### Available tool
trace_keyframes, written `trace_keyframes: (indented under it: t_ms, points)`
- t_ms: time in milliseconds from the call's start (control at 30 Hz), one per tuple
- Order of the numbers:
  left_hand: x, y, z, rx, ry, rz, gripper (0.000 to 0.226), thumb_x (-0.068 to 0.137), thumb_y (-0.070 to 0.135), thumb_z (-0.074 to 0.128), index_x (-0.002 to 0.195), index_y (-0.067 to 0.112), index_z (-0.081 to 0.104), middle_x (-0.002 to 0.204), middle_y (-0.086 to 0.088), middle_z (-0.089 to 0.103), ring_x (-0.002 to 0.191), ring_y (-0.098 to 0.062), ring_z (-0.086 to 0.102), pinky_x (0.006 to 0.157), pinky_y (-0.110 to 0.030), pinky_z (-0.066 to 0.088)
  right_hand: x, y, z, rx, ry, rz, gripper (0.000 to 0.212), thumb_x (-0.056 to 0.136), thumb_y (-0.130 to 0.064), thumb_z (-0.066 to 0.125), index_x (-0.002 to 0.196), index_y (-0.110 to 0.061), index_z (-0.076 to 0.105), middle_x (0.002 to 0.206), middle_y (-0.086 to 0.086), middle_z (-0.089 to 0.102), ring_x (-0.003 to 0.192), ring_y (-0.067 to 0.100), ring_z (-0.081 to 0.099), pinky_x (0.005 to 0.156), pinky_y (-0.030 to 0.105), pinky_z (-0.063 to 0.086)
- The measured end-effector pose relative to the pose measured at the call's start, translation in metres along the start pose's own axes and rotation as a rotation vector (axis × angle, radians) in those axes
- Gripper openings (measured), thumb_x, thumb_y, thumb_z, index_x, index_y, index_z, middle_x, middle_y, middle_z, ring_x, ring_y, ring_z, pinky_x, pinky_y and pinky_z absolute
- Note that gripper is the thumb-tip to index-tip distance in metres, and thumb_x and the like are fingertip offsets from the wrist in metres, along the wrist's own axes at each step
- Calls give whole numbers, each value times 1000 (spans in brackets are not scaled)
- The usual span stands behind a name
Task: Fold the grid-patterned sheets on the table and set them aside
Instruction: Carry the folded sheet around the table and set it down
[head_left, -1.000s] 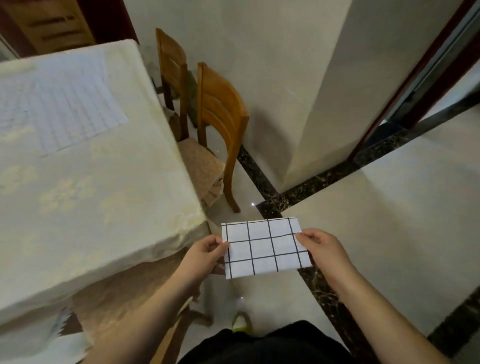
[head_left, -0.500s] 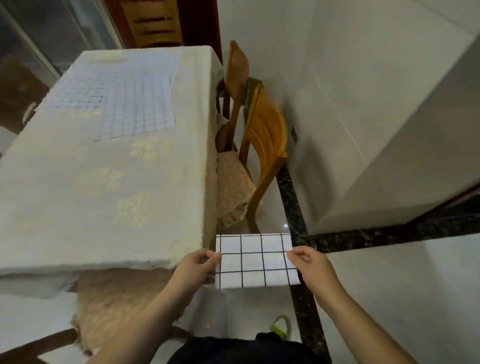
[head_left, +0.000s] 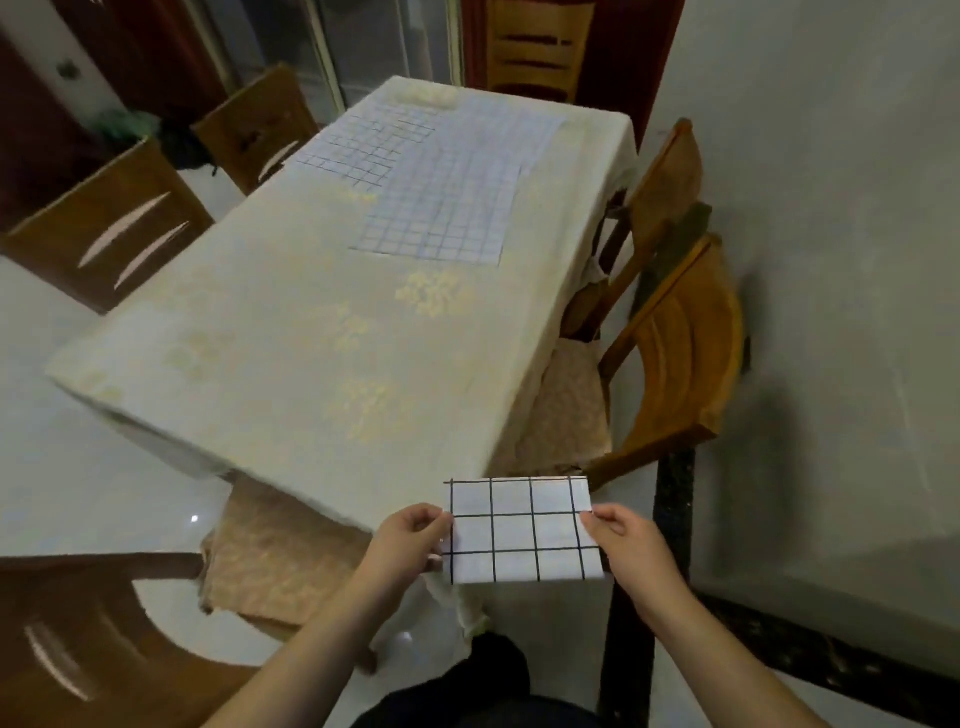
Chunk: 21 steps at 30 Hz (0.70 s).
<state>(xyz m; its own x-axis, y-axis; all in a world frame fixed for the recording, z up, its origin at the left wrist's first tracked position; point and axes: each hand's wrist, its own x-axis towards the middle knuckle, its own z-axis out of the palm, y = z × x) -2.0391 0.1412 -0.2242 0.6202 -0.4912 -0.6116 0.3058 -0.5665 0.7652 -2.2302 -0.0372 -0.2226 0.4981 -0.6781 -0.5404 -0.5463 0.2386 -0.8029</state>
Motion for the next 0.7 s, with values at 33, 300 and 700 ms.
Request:
trace_keyframes:
  t_ms: [33, 300, 700]
  points:
    - [8, -1, -4, -23, 17, -21, 21, 97, 17, 57, 91, -2, 66, 79, -15, 62, 63, -18, 57, 49, -21, 48, 11, -7, 5, -19, -21, -4, 11, 96, -25, 59, 106, -21, 63, 100, -3, 71, 91, 9, 67, 70, 20, 51]
    - [52, -16, -23, -171, 125, -101, 19, 94, 23, 62, 91, 5, 67, 79, -10, 68, 67, -19, 64, 60, -30, 55, 88, -58, 46, -246, -179, 19, 13, 96, -19, 58, 106, -15, 66, 94, 1, 73, 87, 16, 70, 79, 33, 57]
    - [92, -21, -25, -284, 396, -185, 17, 95, 24, 60, 91, 8, 66, 84, -9, 70, 80, -27, 69, 77, -44, 59, 201, -98, 100, -687, -346, -141, 22, 93, -20, 62, 112, -10, 68, 104, 7, 71, 96, 21, 65, 81, 29, 49]
